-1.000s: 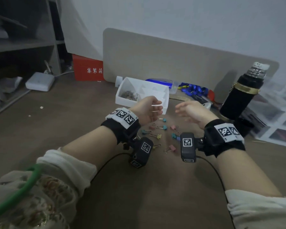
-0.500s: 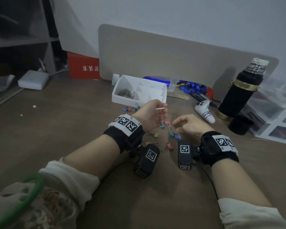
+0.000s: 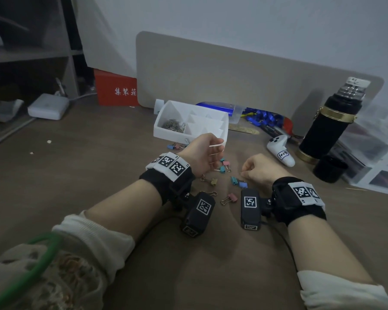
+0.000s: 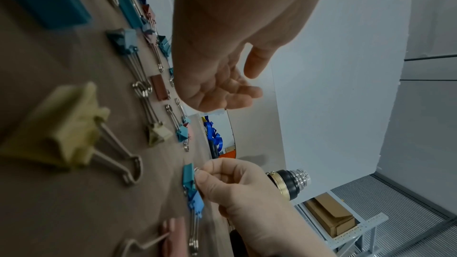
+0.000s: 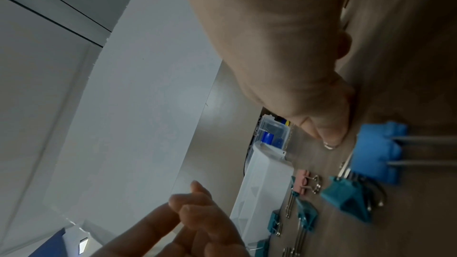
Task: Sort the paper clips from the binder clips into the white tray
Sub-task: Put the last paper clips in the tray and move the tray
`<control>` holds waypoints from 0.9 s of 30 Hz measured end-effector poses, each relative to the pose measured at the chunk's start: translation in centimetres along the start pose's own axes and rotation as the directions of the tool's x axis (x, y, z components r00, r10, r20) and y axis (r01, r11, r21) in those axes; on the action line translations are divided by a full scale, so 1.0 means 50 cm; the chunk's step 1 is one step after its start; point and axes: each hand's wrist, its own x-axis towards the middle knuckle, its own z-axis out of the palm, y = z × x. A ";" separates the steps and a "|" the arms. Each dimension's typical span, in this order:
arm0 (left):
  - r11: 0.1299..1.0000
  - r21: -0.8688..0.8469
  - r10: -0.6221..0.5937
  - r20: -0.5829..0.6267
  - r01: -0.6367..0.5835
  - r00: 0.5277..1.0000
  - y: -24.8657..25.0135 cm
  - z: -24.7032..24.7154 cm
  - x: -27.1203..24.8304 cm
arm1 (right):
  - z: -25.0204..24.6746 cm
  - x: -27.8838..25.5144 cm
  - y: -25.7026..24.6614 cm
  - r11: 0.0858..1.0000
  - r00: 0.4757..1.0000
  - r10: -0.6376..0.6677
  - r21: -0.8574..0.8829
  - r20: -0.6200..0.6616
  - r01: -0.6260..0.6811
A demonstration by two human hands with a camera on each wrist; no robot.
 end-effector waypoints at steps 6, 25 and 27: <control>0.995 0.089 -0.045 -0.009 0.046 0.999 0.001 -0.001 0.001 | 0.002 0.005 -0.007 0.959 0.960 -0.132 0.215 -0.246 0.187; 0.969 0.201 -0.172 0.122 0.146 0.977 -0.005 -0.001 0.008 | -0.031 -0.032 -0.040 0.917 0.965 -0.260 0.309 -0.018 0.253; 0.967 0.209 -0.170 0.117 0.143 0.979 -0.004 -0.002 0.009 | -0.031 -0.032 -0.035 0.962 0.971 -0.203 0.212 0.125 0.173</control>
